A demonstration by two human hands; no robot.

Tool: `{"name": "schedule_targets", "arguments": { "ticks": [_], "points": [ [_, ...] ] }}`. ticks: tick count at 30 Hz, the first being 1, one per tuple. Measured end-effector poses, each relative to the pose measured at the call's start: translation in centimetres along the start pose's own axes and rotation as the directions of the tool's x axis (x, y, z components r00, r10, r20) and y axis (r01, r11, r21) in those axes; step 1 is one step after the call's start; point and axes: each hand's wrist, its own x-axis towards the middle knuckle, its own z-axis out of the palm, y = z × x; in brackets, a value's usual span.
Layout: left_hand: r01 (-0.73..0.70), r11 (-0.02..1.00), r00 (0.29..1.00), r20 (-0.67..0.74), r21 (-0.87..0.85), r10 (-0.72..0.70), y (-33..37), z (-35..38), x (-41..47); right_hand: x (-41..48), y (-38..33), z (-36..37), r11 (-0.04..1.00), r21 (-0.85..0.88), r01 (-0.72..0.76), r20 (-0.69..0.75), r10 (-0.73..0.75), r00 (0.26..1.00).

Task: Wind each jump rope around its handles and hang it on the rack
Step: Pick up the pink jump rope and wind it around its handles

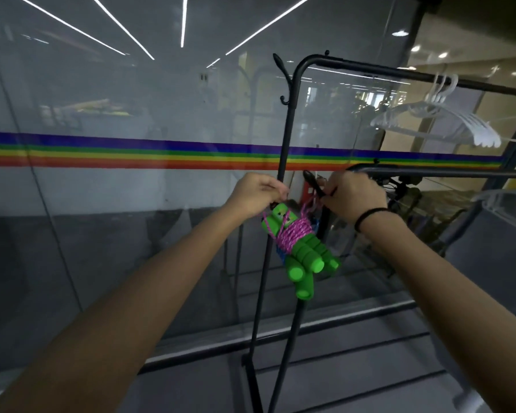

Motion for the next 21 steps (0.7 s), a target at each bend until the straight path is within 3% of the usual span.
{"name": "schedule_targets", "arguments": {
  "ticks": [3,5,8,12,17,21],
  "points": [
    [0.075,0.996,0.994,-0.072,-0.053,-0.078,-0.1,-3.4,-4.2,-1.2,-1.5,-1.3,0.953,0.301,0.021,-0.112,0.014,0.994],
    [0.125,0.991,0.985,-0.114,-0.042,-0.129,-0.9,-6.0,-7.7,-2.9,-3.5,-1.2,0.902,0.423,0.090,-0.107,-0.049,0.993],
    [0.210,0.977,0.960,-0.182,-0.040,-0.214,-3.1,-10.2,-14.0,-7.2,-7.8,0.3,0.839,0.531,0.117,0.049,-0.168,0.985],
    [0.318,0.947,0.904,-0.282,-0.056,-0.320,-6.1,-15.7,-24.8,-15.2,-14.6,2.9,0.748,0.664,0.022,0.283,-0.278,0.918],
    [0.435,0.899,0.834,-0.350,-0.059,-0.427,-9.5,-20.2,-40.0,-28.8,-23.0,5.6,0.657,0.742,-0.133,0.482,-0.384,0.787],
    [0.591,0.806,0.762,-0.346,0.028,-0.547,-13.0,-21.8,-50.5,-37.8,-27.1,8.6,0.642,0.713,-0.282,0.656,-0.469,0.591]
  ]
}}
